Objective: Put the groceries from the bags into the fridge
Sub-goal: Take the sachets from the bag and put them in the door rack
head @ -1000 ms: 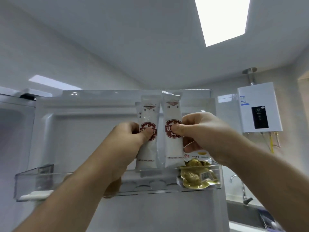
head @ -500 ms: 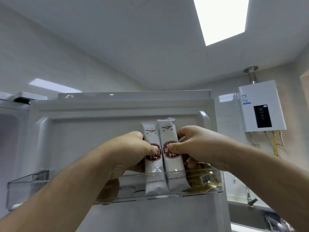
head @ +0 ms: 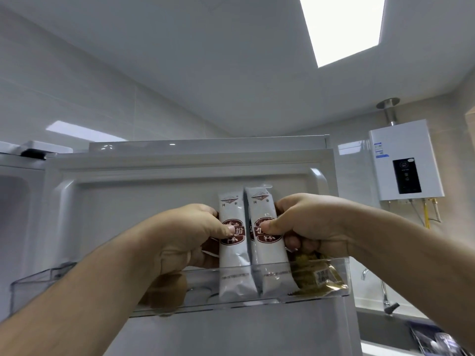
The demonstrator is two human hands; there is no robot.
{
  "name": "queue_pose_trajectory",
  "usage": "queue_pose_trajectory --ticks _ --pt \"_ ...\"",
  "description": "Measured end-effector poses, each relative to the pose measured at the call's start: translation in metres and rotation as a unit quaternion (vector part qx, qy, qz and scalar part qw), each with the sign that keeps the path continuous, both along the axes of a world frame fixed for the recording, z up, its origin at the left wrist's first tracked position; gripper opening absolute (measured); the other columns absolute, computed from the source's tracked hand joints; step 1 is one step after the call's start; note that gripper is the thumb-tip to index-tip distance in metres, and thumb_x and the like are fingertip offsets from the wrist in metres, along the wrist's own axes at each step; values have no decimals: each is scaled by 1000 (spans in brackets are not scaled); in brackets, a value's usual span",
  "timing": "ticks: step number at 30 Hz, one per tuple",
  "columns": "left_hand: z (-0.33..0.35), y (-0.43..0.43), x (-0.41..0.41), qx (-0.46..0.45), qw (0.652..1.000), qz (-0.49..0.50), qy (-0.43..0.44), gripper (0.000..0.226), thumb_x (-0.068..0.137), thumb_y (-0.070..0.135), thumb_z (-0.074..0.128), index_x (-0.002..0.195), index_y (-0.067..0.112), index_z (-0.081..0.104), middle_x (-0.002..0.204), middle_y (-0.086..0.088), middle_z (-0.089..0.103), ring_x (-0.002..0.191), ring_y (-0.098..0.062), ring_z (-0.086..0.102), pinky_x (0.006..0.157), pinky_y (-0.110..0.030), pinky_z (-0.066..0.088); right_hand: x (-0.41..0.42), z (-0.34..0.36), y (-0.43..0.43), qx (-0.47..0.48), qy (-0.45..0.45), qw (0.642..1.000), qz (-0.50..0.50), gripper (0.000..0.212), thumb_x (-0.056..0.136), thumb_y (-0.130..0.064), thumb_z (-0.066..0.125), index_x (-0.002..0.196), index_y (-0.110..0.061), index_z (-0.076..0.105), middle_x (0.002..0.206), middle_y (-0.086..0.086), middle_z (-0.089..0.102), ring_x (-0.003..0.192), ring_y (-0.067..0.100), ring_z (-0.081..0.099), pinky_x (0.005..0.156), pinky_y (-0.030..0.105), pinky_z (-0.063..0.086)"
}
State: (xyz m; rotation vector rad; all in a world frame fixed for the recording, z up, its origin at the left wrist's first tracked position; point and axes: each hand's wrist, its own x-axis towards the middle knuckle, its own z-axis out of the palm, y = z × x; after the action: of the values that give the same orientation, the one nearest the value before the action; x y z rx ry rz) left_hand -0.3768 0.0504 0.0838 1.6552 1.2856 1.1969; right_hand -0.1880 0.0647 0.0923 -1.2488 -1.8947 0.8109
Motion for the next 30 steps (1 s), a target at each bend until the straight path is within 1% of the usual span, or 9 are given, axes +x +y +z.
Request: queue_pose_trajectory --ticks 8,11,15,17,18,21,23,27,30 --pt "-2 4 1 12 1000 7 -7 11 91 -2 56 100 -3 62 83 -18 67 68 -27 65 66 -41 56 1 0 -1 21 13 1000 0 26 93 -34 66 90 -9 60 55 1 49 42 9 36 35 18 27" --pt "-1 4 2 16 1000 9 -13 9 93 -1 54 96 -2 62 80 -18 67 66 -27 65 63 -39 57 1 2 0 9 24 1000 5 20 95 -27 63 92 -7 62 58 3 52 45 9 37 34 17 26" --pt "-2 3 2 15 1000 4 -15 15 93 0 54 106 -5 61 89 -22 67 72 -30 65 65 -41 58 4 5 0 -21 51 998 18 12 96 -15 58 95 -4 60 55 4 56 44 9 38 35 16 26" --pt "-2 3 2 14 1000 -1 -17 17 93 -1 54 108 -6 60 91 -22 67 73 -29 65 58 -37 58 3 4 0 -20 41 999 10 11 96 -14 57 96 -4 60 54 3 56 42 9 38 36 17 25" --pt "-3 2 3 13 1000 -5 -19 18 93 -1 54 109 -6 60 91 -22 67 73 -29 65 57 -37 58 2 4 0 -12 27 1000 3 11 95 -15 58 97 -5 60 56 4 57 42 9 39 36 18 26" --pt "-2 1 5 16 1000 -12 -16 16 91 -6 55 106 -5 61 90 -21 68 76 -28 67 70 -42 59 -3 2 0 42 -16 999 -26 16 92 -22 64 103 -11 59 74 10 65 48 12 46 38 21 31" --pt "-2 1 5 19 1000 -11 -17 16 88 -9 54 103 -7 61 87 -22 68 74 -28 67 68 -41 59 -4 2 -1 88 -31 995 -45 19 91 -24 65 106 -17 57 85 10 72 55 14 53 40 22 36" --pt "-1 0 4 27 1000 2 10 20 84 -14 52 101 -11 61 87 -24 67 73 -29 66 68 -38 59 -2 -1 -3 133 -39 989 -46 23 90 -24 67 108 -26 52 88 5 73 60 13 59 45 22 42" --pt "-2 0 3 22 1000 -17 3 19 85 -15 57 102 -9 62 95 -24 71 81 -29 70 69 -35 61 2 -5 1 134 -52 989 -41 22 91 -24 66 110 -25 55 83 5 72 59 12 57 48 24 43"
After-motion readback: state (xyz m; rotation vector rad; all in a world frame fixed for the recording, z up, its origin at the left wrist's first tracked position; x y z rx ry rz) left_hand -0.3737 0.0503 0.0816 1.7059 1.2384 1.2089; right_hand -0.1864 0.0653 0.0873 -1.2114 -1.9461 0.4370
